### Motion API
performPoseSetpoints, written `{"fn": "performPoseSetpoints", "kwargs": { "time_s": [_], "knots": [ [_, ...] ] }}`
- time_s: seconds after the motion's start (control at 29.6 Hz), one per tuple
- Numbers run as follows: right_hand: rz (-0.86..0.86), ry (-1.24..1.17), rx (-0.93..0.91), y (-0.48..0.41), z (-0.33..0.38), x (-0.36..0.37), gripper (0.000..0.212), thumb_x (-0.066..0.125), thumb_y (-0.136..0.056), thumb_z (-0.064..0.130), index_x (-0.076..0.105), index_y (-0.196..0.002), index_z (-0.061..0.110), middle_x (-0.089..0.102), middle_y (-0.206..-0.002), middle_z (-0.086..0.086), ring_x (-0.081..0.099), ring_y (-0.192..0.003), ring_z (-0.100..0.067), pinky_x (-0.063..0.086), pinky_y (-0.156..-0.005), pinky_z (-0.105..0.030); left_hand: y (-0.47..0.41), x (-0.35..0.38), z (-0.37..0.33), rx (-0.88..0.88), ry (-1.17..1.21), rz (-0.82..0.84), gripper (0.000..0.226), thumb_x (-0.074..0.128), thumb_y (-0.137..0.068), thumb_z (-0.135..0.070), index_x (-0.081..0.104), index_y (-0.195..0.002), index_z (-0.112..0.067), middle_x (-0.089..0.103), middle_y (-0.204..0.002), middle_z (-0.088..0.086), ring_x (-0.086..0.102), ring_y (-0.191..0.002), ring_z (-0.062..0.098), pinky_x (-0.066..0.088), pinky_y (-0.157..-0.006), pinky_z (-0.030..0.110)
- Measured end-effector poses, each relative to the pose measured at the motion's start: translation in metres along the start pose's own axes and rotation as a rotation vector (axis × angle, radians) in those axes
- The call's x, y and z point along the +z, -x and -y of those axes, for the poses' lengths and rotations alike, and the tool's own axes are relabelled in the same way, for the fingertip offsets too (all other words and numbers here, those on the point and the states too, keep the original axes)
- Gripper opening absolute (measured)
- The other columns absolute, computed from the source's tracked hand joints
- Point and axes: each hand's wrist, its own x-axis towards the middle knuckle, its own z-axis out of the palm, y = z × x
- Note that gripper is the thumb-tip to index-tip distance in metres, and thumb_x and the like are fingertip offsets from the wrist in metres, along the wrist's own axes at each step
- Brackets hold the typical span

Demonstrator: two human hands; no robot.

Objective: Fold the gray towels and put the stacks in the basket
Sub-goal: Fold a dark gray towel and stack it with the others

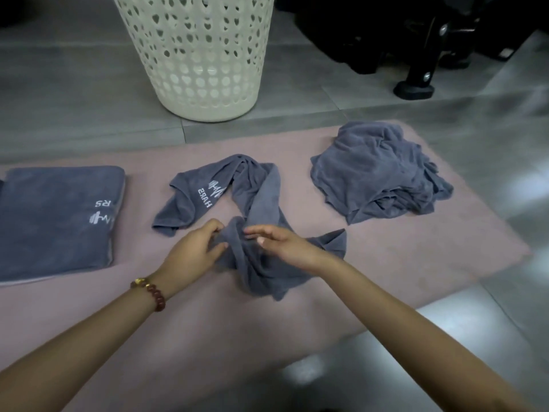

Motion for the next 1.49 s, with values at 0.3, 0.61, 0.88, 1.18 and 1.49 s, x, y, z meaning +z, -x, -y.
{"fn": "performPoseSetpoints", "kwargs": {
  "time_s": [0.3, 0.61, 0.88, 1.18, 1.49],
  "knots": [
    [-0.176, 1.245, 0.182, 0.037, -0.072, -0.057, 0.047, 0.06, -0.081, 0.045, 0.05, -0.119, 0.019, 0.055, -0.123, -0.001, 0.046, -0.119, -0.023, 0.025, -0.103, -0.04, -0.013, -0.022, 0.008, -0.445, 0.604, -0.401, 0.013, 0.042, -0.098, -0.008, 0.044, -0.086, -0.014, 0.058, -0.087, 0.009, 0.061, -0.057, 0.009, 0.05, -0.046, 0.019],
    [-0.357, -0.891, 0.067, 0.031, -0.015, -0.031, 0.022, 0.069, -0.08, 0.027, 0.066, -0.077, 0.005, 0.064, -0.056, -0.003, 0.061, -0.05, -0.007, 0.05, -0.05, -0.017, -0.004, 0.0, -0.006, -0.231, 0.422, 0.257, 0.107, 0.07, -0.062, -0.067, 0.018, -0.146, -0.025, 0.015, -0.146, 0.0, 0.02, -0.135, 0.014, 0.024, -0.109, 0.026],
    [-0.386, -0.53, 0.133, 0.026, 0.003, -0.035, 0.039, 0.042, -0.099, 0.026, 0.044, -0.134, 0.007, 0.064, -0.11, -0.008, 0.065, -0.085, -0.013, 0.052, -0.062, -0.023, 0.035, 0.058, 0.014, 0.0, -0.28, 0.34, 0.067, 0.064, -0.084, -0.037, 0.031, -0.14, -0.025, 0.013, -0.154, 0.001, 0.016, -0.141, 0.019, 0.02, -0.112, 0.033],
    [-0.077, -0.45, -0.075, 0.065, -0.006, -0.044, 0.056, 0.072, -0.075, 0.013, 0.05, -0.127, 0.013, 0.064, -0.118, -0.002, 0.061, -0.108, -0.015, 0.051, -0.082, -0.022, 0.032, 0.066, 0.005, -0.07, -0.047, 0.224, 0.097, 0.056, -0.057, -0.075, 0.033, -0.14, -0.028, 0.008, -0.147, -0.002, 0.012, -0.134, 0.017, 0.021, -0.112, 0.039],
    [-0.469, -0.507, -0.126, 0.056, 0.01, -0.051, 0.018, 0.05, -0.093, 0.007, 0.057, -0.105, 0.018, 0.068, -0.096, 0.004, 0.064, -0.089, -0.007, 0.048, -0.082, -0.027, -0.008, 0.006, -0.006, -0.291, 0.803, -0.305, 0.024, 0.039, -0.096, 0.003, 0.053, -0.087, -0.015, 0.064, -0.078, -0.011, 0.057, -0.071, -0.005, 0.045, -0.07, 0.011]
  ]
}}
